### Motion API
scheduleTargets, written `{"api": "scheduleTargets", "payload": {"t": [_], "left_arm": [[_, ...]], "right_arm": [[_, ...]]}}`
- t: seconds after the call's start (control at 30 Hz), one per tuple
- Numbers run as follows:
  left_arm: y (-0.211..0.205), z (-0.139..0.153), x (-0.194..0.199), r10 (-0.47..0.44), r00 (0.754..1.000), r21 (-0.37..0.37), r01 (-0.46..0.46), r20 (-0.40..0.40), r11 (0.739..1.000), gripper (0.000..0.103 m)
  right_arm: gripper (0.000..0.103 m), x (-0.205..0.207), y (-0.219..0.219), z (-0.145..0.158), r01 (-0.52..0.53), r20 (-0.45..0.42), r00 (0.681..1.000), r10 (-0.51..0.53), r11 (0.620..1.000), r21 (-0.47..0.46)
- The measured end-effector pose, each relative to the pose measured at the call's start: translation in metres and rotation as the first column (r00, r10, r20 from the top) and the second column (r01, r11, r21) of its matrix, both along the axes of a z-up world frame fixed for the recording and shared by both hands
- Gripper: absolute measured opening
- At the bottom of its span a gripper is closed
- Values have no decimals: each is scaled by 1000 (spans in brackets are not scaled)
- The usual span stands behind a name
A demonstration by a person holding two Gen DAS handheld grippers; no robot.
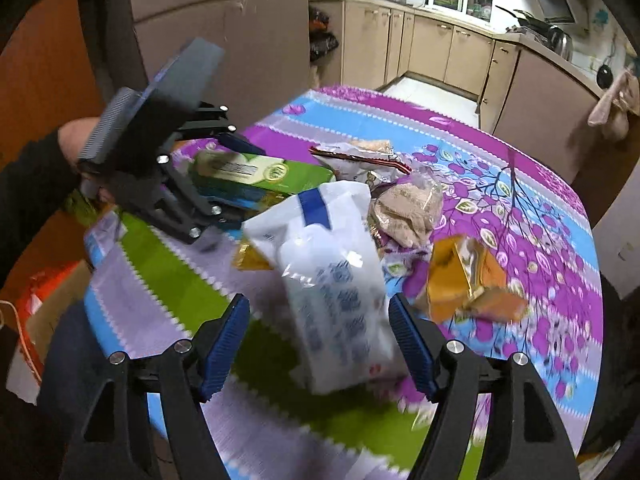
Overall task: Collect trash
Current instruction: 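Grasp the green toothpaste box with the left tool while the right tool grasps the alcohol wipes pack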
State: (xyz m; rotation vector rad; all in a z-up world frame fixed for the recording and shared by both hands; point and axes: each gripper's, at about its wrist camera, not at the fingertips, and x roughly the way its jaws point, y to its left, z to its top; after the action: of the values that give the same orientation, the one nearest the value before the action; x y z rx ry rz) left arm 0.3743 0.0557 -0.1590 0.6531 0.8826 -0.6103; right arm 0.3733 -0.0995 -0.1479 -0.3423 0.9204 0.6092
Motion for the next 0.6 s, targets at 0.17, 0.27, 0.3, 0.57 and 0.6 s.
{"api": "scheduleTargets", "payload": {"t": [0.17,0.27,0.3,0.57,0.6], "left_arm": [[8,0,5,21,1000,-51,-22,-13,998,48],[7,-1,1,22,1000,-62,-22,-1,998,44],[7,-1,-1,22,1000,-63,-22,2,998,43],[9,12,-21,93,995,-145,-86,42,986,34],[11,15,-23,105,993,-158,-96,49,983,34]], "right_arm": [[72,13,4,-16,1,-21,1000,-1,999,-32],[60,14,5,-19,8,-11,1000,-9,1000,-30],[59,13,4,-18,15,-3,1000,-16,1000,-26],[43,2,-3,-2,70,71,995,-72,997,32],[42,-1,-4,1,77,79,994,-81,996,43]]}}
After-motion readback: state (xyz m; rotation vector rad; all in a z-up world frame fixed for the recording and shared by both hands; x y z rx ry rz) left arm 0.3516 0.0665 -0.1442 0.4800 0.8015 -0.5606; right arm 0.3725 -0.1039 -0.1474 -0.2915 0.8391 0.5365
